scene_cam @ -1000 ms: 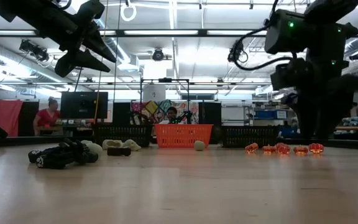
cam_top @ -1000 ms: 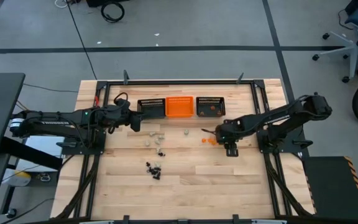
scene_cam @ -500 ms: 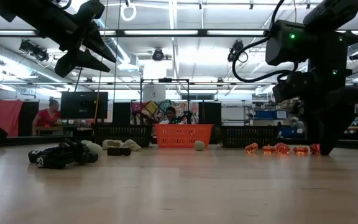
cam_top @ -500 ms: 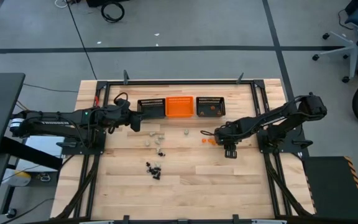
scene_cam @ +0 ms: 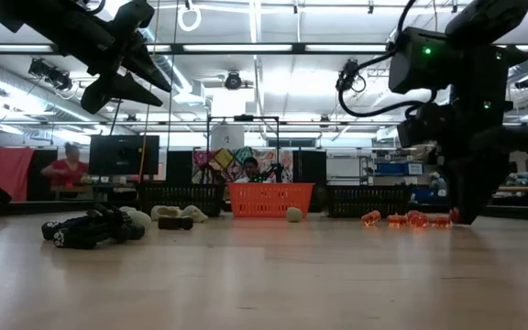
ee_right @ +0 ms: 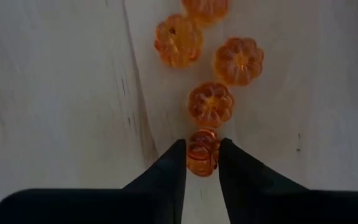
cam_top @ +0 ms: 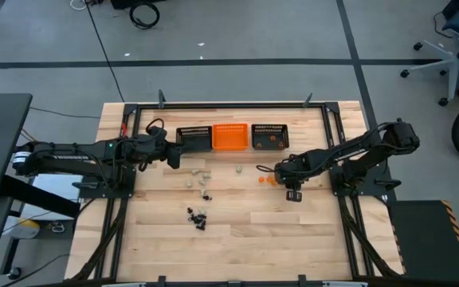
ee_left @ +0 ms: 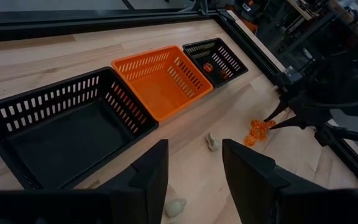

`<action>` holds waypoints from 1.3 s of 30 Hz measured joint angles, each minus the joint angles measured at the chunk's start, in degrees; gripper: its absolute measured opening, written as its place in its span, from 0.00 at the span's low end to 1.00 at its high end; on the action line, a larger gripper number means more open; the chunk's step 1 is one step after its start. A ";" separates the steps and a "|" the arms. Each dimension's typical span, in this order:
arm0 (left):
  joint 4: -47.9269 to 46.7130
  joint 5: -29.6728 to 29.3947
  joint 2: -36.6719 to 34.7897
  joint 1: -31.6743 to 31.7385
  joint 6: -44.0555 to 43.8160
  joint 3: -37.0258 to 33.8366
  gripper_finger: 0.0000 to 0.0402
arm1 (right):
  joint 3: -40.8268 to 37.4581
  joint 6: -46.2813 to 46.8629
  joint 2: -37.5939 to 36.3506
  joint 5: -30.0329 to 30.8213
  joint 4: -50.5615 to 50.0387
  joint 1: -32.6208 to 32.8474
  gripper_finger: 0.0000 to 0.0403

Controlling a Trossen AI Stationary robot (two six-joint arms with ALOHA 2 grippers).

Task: Sort Halloween decoration
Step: Put the orange pumpkin toy into the right black bin

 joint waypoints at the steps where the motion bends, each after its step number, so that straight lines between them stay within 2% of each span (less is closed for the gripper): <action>1: 0.00 0.00 -0.01 0.00 0.01 0.01 0.39 | 0.46 -0.23 0.00 0.31 0.04 0.00 0.22; 12: -0.26 0.00 -0.01 0.00 -0.01 0.00 0.39 | 4.04 -3.27 0.00 5.38 -1.24 -0.41 0.20; 21: -0.34 0.00 0.00 0.00 0.00 -0.01 0.39 | 10.83 -10.83 -0.02 17.85 -3.44 -2.97 0.20; 26: -0.37 0.00 0.00 0.00 -0.01 -0.01 0.39 | 12.72 -14.61 -0.04 26.78 -2.13 -5.71 0.20; 33: -0.39 0.00 -0.02 0.00 -0.01 -0.01 0.39 | 12.72 -17.30 0.13 25.26 1.60 -12.97 0.20; 39: -0.39 -0.01 -0.01 0.00 -0.01 -0.01 0.39 | 12.72 -17.16 0.13 19.18 3.94 -19.90 0.21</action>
